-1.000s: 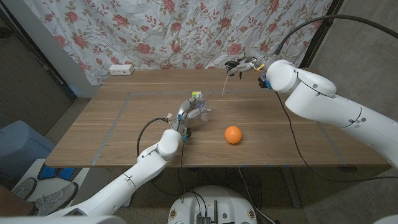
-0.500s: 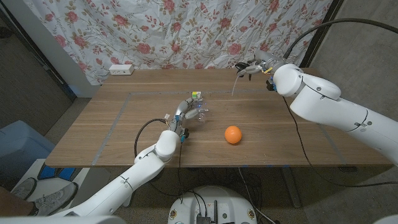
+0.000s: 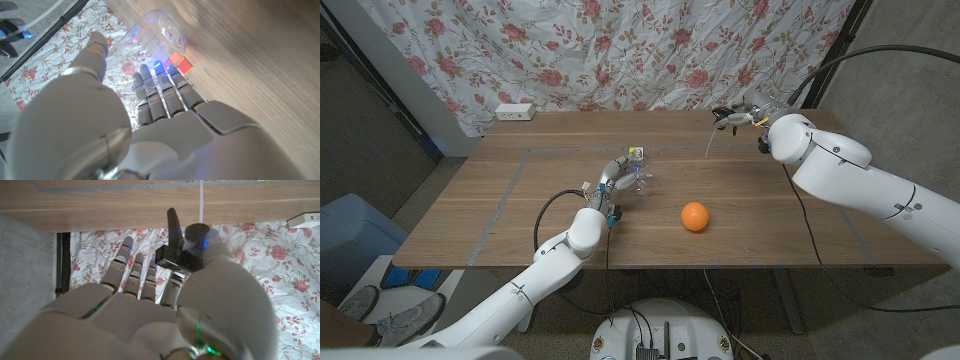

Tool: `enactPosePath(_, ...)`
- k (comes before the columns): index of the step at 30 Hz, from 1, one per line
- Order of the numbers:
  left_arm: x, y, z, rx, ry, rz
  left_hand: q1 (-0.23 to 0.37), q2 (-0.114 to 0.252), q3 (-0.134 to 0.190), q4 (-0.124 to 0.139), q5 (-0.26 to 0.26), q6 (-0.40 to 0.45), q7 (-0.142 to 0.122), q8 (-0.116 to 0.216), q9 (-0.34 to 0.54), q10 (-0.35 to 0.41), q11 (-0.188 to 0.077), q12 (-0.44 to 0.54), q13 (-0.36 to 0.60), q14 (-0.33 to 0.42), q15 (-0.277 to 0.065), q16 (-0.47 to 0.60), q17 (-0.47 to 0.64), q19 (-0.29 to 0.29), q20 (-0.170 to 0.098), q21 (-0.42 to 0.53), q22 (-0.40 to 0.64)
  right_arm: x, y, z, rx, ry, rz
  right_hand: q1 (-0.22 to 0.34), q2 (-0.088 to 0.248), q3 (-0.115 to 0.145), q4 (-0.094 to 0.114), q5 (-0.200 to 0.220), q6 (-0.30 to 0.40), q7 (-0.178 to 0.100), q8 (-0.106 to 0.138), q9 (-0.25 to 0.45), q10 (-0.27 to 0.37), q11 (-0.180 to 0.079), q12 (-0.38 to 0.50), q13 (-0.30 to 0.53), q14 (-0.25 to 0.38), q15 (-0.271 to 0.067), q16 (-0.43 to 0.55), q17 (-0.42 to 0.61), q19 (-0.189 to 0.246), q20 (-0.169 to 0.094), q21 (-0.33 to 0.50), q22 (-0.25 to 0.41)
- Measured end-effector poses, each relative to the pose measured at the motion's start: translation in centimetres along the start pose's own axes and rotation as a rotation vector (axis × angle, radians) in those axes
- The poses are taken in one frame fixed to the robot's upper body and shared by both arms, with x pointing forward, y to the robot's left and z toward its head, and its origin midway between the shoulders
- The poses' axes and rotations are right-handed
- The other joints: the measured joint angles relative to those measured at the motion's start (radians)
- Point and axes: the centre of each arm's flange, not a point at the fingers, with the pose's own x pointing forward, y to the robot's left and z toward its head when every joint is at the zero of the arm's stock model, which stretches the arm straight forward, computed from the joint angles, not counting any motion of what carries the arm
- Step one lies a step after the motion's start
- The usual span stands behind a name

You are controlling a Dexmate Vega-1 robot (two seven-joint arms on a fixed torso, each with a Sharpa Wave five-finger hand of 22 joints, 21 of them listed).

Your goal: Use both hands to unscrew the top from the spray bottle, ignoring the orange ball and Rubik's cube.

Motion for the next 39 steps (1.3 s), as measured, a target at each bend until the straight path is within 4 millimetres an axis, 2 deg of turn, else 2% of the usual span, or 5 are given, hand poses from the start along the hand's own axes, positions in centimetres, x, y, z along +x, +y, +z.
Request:
enactPosePath(10, 0.1, 0.5, -0.2, -0.011, 0.005, 0.019, 0.000, 0.000, 0.000, 0.000, 0.000, 0.000, 0.000, -0.002, 0.000, 0.000, 0.000, -0.003, 0.000, 0.000, 0.000, 0.000, -0.002, 0.000, 0.000, 0.000, 0.000, 0.9, 1.0, -1.7, 0.048, 0.025, 0.006, -0.003, 0.003, 0.000, 0.000, -0.003, 0.000, 0.000, 0.000, 0.000, 0.004, 0.004, 0.000, 0.000, 0.005, -0.005, 0.000, 0.004, -0.002, -0.009, 0.000, 0.000)
enactPosePath(31, 0.2, 0.8, -0.3, -0.015, 0.006, 0.022, 0.000, 0.000, 0.000, 0.000, 0.000, 0.000, 0.000, -0.006, 0.000, 0.000, 0.000, -0.004, 0.000, 0.000, 0.000, 0.000, -0.002, 0.000, 0.000, 0.000, 0.000, 2.8, 3.5, -4.4, 0.133, 0.033, 0.035, -0.015, 0.006, -0.007, 0.004, 0.001, -0.001, -0.001, 0.000, -0.006, 0.003, 0.004, -0.009, 0.000, 0.000, -0.011, 0.000, 0.005, -0.009, -0.001, -0.004, 0.000)
enactPosePath(33, 0.2, 0.8, -0.2, -0.015, 0.005, 0.020, 0.000, 0.000, 0.000, 0.000, 0.000, 0.000, 0.000, -0.006, 0.000, 0.000, 0.000, -0.004, 0.000, 0.000, 0.000, 0.000, -0.002, 0.000, 0.000, 0.000, 0.000, 3.0, 3.8, -4.7, 0.143, 0.034, 0.040, -0.020, 0.001, -0.007, 0.004, 0.001, -0.001, -0.001, 0.013, -0.006, 0.003, 0.004, -0.009, 0.000, 0.000, -0.011, 0.000, 0.005, -0.009, -0.001, -0.004, 0.000)
enactPosePath(39, 0.3, 0.8, -0.1, -0.015, 0.003, 0.016, -0.003, -0.003, 0.000, 0.000, 0.000, 0.000, 0.000, -0.007, 0.000, 0.000, 0.000, -0.004, 0.000, 0.000, 0.000, 0.000, -0.002, 0.000, 0.000, 0.000, 0.000, 3.8, 4.8, -5.5, 0.184, 0.030, 0.056, -0.020, 0.001, -0.007, 0.004, 0.001, -0.001, -0.001, 0.013, -0.006, -0.001, 0.000, -0.009, 0.000, 0.000, -0.011, 0.000, 0.005, -0.009, -0.001, -0.004, 0.000)
